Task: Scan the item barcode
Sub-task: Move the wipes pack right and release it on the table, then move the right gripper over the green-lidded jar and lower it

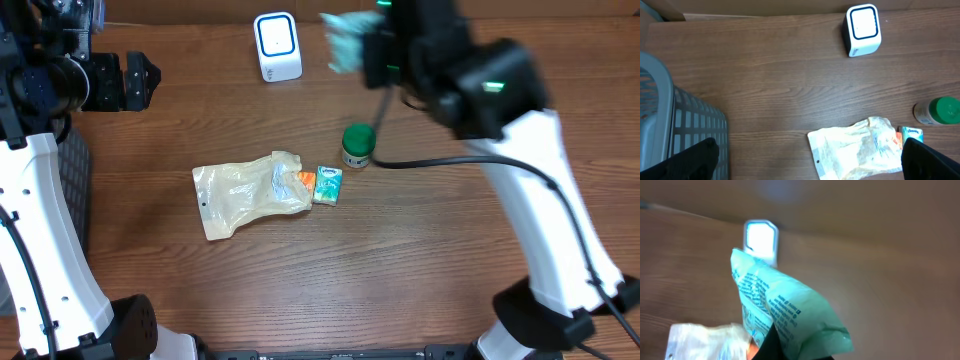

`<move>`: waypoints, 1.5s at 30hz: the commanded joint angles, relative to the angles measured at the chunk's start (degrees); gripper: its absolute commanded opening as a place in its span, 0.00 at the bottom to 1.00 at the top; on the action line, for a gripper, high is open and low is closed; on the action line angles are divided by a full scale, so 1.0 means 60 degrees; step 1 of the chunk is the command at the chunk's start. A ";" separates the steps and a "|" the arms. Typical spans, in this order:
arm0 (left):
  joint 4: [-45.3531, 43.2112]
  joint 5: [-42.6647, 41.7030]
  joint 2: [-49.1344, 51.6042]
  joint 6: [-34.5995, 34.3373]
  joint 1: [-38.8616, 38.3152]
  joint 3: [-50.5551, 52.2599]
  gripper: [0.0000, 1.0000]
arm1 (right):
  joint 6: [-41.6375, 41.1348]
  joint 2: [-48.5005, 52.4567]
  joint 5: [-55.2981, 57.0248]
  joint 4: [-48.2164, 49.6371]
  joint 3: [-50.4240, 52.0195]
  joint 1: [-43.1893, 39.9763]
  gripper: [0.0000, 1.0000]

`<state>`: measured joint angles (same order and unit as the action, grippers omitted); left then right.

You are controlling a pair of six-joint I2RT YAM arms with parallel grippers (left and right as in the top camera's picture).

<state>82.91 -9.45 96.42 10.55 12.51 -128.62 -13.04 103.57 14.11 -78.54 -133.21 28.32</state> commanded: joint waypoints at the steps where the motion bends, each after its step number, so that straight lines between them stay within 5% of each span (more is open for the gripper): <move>1: -0.0015 -0.0109 -0.0055 0.0138 0.0036 -0.0004 0.99 | -0.2852 0.0226 0.0051 -0.1632 0.0025 -0.1355 0.04; 7: -0.0015 -0.0106 -0.0055 0.0138 0.0036 -0.0004 1.00 | -0.3020 0.0528 -0.0353 -0.3027 0.0892 -0.3643 0.04; 18: -0.0015 -0.0109 -0.0051 0.0138 0.0036 -0.0004 1.00 | -0.1810 0.0528 -0.4069 -0.0331 0.5282 -0.6553 0.04; 34: -0.0015 -0.0109 -0.0051 0.0138 0.0036 -0.0004 1.00 | -0.1778 0.0528 -0.3453 0.2535 0.8488 -0.8182 0.05; 45: -0.0015 -0.0109 -0.0051 0.0138 0.0036 -0.0004 0.99 | -0.0871 0.0528 -0.3224 0.1410 0.7697 -0.8138 0.68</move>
<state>82.91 -9.45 96.42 10.55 12.53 -128.62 -20.56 107.44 -5.61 -69.06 -82.96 -20.73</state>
